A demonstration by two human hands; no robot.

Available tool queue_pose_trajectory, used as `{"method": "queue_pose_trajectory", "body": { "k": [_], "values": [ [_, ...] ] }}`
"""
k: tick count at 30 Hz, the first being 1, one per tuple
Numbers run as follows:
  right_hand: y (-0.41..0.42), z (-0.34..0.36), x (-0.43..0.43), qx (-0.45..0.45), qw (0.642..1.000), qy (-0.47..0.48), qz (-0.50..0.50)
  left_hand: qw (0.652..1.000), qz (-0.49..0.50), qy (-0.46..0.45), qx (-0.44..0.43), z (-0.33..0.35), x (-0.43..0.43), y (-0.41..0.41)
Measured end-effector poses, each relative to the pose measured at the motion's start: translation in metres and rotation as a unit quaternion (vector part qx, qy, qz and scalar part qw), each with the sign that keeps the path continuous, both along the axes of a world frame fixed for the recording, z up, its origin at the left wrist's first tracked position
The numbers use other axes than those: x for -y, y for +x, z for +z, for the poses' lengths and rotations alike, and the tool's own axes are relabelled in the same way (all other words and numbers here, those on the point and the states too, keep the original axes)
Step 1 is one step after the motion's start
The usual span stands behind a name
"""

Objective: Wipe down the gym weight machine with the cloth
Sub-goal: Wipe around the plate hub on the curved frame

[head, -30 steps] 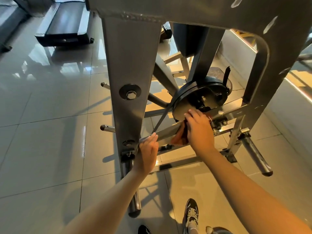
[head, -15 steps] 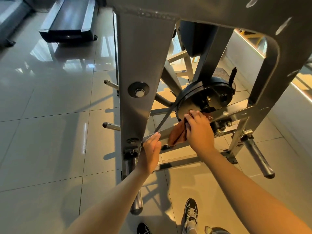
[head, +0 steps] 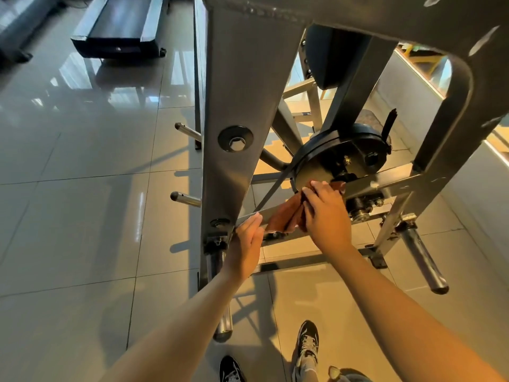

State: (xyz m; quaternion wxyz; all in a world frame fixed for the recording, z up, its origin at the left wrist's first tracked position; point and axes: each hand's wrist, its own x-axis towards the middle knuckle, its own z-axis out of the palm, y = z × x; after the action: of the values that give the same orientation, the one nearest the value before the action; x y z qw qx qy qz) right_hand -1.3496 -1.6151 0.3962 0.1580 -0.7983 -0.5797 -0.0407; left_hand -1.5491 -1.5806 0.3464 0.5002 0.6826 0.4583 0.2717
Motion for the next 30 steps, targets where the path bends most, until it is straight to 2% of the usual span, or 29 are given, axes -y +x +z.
{"method": "queue_pose_trajectory", "body": {
  "k": [2, 3, 6, 8, 10, 13, 15, 17, 20, 23, 25, 27, 28, 30],
  "values": [
    [-0.016, -0.003, -0.006, 0.003, 0.999, 0.002, -0.033, 1.000, 0.017, -0.024, 0.012, 0.000, 0.001, -0.002],
    [-0.029, -0.007, -0.010, 0.000, 1.000, -0.001, -0.017, 0.999, 0.023, -0.030, 0.019, -0.001, 0.002, -0.002],
    [-0.063, -0.031, -0.013, -0.006, 0.992, -0.031, 0.124, 0.997, 0.019, -0.039, 0.066, -0.003, 0.002, -0.003],
    [-0.062, -0.038, -0.006, -0.012, 0.986, -0.029, 0.166, 0.998, 0.033, 0.017, 0.048, -0.025, -0.001, -0.009],
    [-0.040, -0.028, 0.001, -0.006, 0.989, -0.011, 0.150, 0.999, 0.016, 0.034, 0.032, -0.048, -0.005, -0.011],
    [-0.002, -0.011, 0.020, 0.012, 0.999, 0.001, 0.046, 1.000, -0.021, -0.007, 0.017, -0.027, 0.000, -0.007],
    [0.001, -0.008, 0.021, 0.000, 1.000, 0.013, -0.014, 1.000, -0.004, -0.019, 0.005, -0.010, -0.001, -0.002],
    [-0.018, -0.013, 0.015, -0.026, 0.999, 0.023, -0.031, 0.999, 0.031, -0.019, -0.002, -0.002, 0.001, 0.003],
    [-0.049, -0.027, 0.008, -0.033, 0.997, 0.008, 0.065, 0.999, 0.039, 0.013, 0.000, -0.001, 0.004, 0.006],
    [-0.039, -0.029, 0.010, -0.022, 0.989, -0.015, 0.145, 0.998, 0.028, 0.036, -0.030, -0.009, -0.001, 0.005],
    [-0.018, -0.019, 0.013, -0.014, 0.994, -0.005, 0.110, 0.998, 0.022, 0.043, -0.025, -0.014, -0.001, 0.000],
    [0.003, -0.008, 0.016, -0.015, 0.999, 0.014, 0.025, 0.995, -0.016, 0.099, -0.026, -0.022, -0.001, -0.005],
    [0.007, -0.004, 0.016, -0.014, 1.000, 0.020, -0.011, 0.995, -0.017, 0.093, -0.032, -0.020, -0.002, -0.004],
    [-0.004, -0.005, 0.011, -0.006, 0.999, 0.022, -0.048, 0.987, -0.008, 0.141, -0.072, -0.019, -0.002, 0.001]
  ]
}}
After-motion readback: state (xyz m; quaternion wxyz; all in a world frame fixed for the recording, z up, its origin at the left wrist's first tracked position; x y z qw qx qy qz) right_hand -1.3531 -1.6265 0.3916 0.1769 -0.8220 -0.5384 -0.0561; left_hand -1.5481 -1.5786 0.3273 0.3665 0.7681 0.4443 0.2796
